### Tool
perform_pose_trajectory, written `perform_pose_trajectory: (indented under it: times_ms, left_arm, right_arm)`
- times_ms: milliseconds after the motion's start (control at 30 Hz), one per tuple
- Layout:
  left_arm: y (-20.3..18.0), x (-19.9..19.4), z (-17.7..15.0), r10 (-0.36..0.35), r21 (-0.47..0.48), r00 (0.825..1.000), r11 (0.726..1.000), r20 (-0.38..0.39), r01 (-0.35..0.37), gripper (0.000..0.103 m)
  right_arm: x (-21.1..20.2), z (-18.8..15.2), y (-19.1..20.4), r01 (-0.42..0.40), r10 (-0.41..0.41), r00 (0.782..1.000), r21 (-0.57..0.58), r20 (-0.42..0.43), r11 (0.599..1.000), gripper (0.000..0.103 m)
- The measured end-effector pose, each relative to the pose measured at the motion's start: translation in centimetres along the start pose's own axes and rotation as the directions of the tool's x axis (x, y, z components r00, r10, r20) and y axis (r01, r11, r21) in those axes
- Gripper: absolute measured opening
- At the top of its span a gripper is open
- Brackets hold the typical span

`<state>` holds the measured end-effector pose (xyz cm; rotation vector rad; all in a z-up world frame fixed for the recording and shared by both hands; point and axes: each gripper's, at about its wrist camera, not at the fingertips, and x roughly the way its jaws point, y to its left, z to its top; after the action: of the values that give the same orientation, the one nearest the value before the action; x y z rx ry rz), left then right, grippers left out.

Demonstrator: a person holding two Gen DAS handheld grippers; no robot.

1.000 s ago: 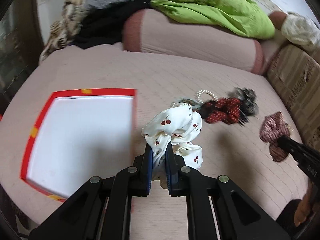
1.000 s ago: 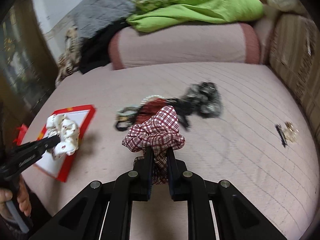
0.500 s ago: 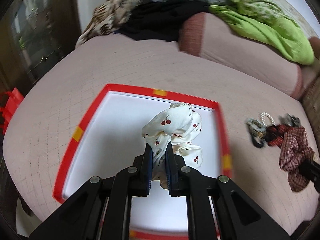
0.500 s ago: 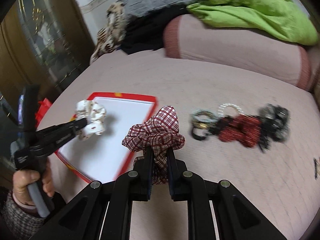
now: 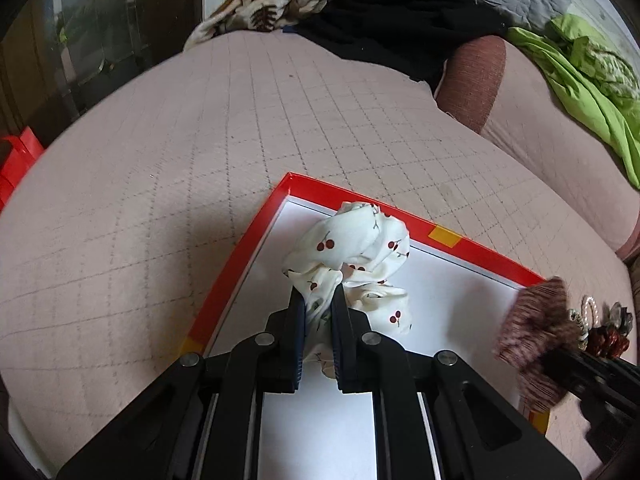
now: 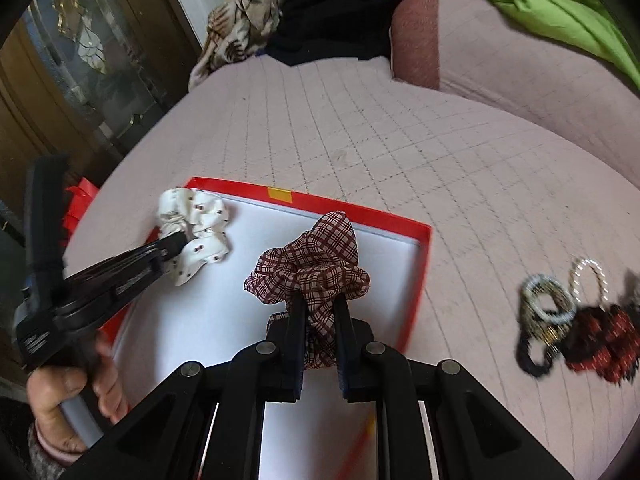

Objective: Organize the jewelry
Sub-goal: 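Carry both scrunchies into the red box and open both grippers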

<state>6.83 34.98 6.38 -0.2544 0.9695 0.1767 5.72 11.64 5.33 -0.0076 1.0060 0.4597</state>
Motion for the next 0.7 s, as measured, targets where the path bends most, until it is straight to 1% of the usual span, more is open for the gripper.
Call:
perform_pose_trajectory:
  times_ms: [100,233,333,367,400,467,500,600,633,700]
  left_arm:
    - [-0.3,0.8,0.2,-0.019,0.011,1.0,1.0,-0.014,0.019,0.011]
    - [-1.0,1.0,0.2,-0.02,0.033,1.0,0.999,-0.009,0.02,0.014]
    - [-1.1,0.9,0.1,-0.004,0.039,1.0,0.999,0.005,0.003,0.022]
    - [-1.1,0.8,0.0,-0.006,0.034,1.0,0.999,0.01,0.006,0.026]
    - [-1.0,0.6,0.1,-0.011,0.03,1.0,0.999,0.016,0.011,0.028]
    - [-1.0,0.1,0.0,-0.022,0.025,0.999,0.999,0.031,0.021,0.03]
    - [-0.9,-0.1,0.0,-0.026,0.022,0.999,0.999,0.035,0.025,0.031]
    - [-0.9,-1.4,-0.3,-0.045,0.018,0.997,0.999,0.06,0.044,0.038]
    - [-0.9,-1.8,-0.4,-0.045,0.02,0.997,0.999,0.071,0.043,0.04]
    - [-1.1,-2.7,-0.9,-0.032,0.031,0.995,0.999,0.095,0.029,0.04]
  right_arm:
    - [1.6,0.6,-0.3,-0.001,0.002,1.0,0.013,-0.018,1.0,0.014]
    - [2.8,0.6,-0.7,-0.004,0.004,0.999,0.022,-0.039,1.0,0.015]
    - [3.2,0.4,-0.8,-0.001,0.002,0.999,0.025,-0.038,1.0,0.02]
    - [3.2,0.4,-0.9,0.0,0.001,0.999,0.028,-0.033,1.0,0.027]
    - [3.1,0.4,-1.0,-0.005,0.006,1.0,0.031,-0.027,1.0,0.035]
    - [2.8,0.5,-0.9,-0.005,0.005,1.0,0.027,-0.012,1.0,0.041]
    - [2.5,0.5,-0.8,0.0,0.0,1.0,0.021,-0.005,1.0,0.042]
    - [1.4,0.5,-0.6,0.005,-0.005,1.0,0.004,0.017,1.0,0.043]
    - [0.8,0.4,-0.6,0.007,-0.007,1.0,0.002,0.024,1.0,0.043]
    - [-0.3,0.1,-0.9,0.005,-0.005,0.999,0.004,0.035,1.0,0.046]
